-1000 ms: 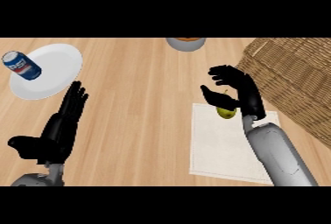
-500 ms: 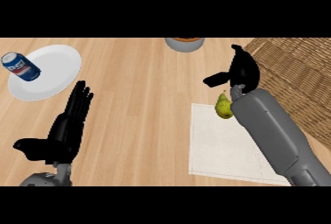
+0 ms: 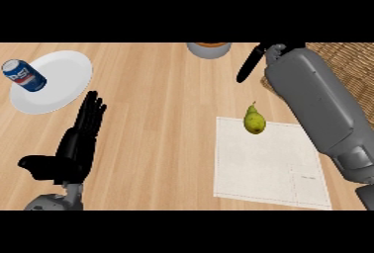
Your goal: Pick the pear from the placemat and place it in the basket
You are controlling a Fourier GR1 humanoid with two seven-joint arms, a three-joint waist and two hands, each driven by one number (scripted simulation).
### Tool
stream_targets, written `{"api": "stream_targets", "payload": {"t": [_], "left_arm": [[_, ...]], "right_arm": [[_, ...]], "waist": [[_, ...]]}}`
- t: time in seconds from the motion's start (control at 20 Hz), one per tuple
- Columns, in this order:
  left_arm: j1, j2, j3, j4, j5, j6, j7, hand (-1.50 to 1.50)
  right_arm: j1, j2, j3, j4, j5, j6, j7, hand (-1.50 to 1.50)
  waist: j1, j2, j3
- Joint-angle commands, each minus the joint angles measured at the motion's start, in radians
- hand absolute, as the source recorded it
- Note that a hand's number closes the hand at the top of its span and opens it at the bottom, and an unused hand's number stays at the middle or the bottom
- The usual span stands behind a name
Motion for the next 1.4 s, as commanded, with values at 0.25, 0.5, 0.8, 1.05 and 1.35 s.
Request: {"api": "stream_targets", "payload": {"t": [0.25,0.5,0.8,1.05,1.35], "left_arm": [[0.007,-0.013,0.015,0.021,-0.006,-0.004,-0.027,0.0],[0.0,0.021,0.044,-0.015,0.009,-0.02,0.013,0.0],[0.021,-0.019,0.021,-0.018,-0.006,-0.013,-0.016,0.0],[0.014,-0.015,0.053,0.016,-0.004,-0.027,-0.009,0.0],[0.1,-0.011,0.055,-0.077,-0.01,-0.033,-0.006,0.0]], "right_arm": [[-0.22,0.014,-0.1,0.233,-0.151,0.272,0.189,-1.5],[-0.217,0.045,-0.056,0.354,-0.114,0.271,0.163,-1.5],[-0.239,0.095,-0.05,0.468,-0.097,0.231,0.152,-1.5],[-0.169,0.134,-0.048,0.45,-0.076,0.145,0.093,-1.5],[-0.126,0.153,-0.059,0.378,-0.073,0.138,0.117,-1.5]], "waist": [[-0.011,0.009,0.004],[-0.014,0.006,0.005],[-0.014,0.009,0.005],[-0.034,0.004,0.006],[-0.036,-0.002,0.006]]}}
